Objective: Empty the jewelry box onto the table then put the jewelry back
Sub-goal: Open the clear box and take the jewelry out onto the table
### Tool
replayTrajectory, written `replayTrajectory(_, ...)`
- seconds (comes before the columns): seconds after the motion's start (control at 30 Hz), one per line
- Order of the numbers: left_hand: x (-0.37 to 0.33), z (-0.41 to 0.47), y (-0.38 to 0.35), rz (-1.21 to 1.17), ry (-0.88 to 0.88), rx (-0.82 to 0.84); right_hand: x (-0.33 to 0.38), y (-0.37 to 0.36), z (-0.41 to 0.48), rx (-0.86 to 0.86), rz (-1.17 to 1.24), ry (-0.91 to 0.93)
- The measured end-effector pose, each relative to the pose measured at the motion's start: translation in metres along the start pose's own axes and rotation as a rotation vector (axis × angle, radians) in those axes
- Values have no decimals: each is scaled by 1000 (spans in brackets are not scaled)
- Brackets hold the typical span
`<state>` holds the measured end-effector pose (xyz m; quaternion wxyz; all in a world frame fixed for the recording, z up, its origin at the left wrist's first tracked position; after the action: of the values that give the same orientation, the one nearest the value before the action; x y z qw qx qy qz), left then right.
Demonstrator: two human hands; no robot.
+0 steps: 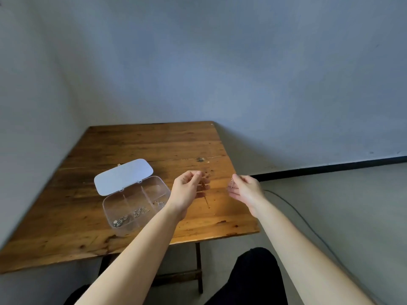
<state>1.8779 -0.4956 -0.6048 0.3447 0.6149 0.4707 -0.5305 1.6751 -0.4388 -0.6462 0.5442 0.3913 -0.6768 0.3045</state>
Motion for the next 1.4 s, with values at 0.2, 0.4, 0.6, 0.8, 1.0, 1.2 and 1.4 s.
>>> replayTrajectory(0.2, 54, 8, 15, 173, 147, -102, -35, 1, -4, 41, -251, -35)
replayTrajectory(0.4, 63, 11, 39, 394, 193, -194, -26, -4, -3, 82, -775, 105)
replayTrajectory(0.6, 27, -3, 48, 603, 27, -154, -8, -9, -9, 62, -858, 162)
replayTrajectory(0.8, -11, -26, 105, 620, -87, -220, 12, -47, -15, 97, -791, 242)
replayTrajectory(1.0, -22, -37, 174, 936, -64, -265, 27, -119, -28, 242, -765, 361)
replayTrajectory(1.2, -3, -39, 198, 1231, 62, -79, 22, -194, -48, 495, -871, 481)
replayTrajectory(1.4, 3, -31, 194, 1440, 94, -32, 17, -242, -51, 655, -1156, 559)
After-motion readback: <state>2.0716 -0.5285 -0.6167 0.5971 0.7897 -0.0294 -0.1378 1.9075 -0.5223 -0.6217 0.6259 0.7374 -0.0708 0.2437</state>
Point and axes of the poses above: each hand's wrist, its own z-axis towards the middle knuckle, its own y-axis out of the back of the hand, x = y × z, the point moved 9 cm from there along z, towards the middle knuckle, and after that the axes turned 4 degrees about y, right-handed, at the moved point
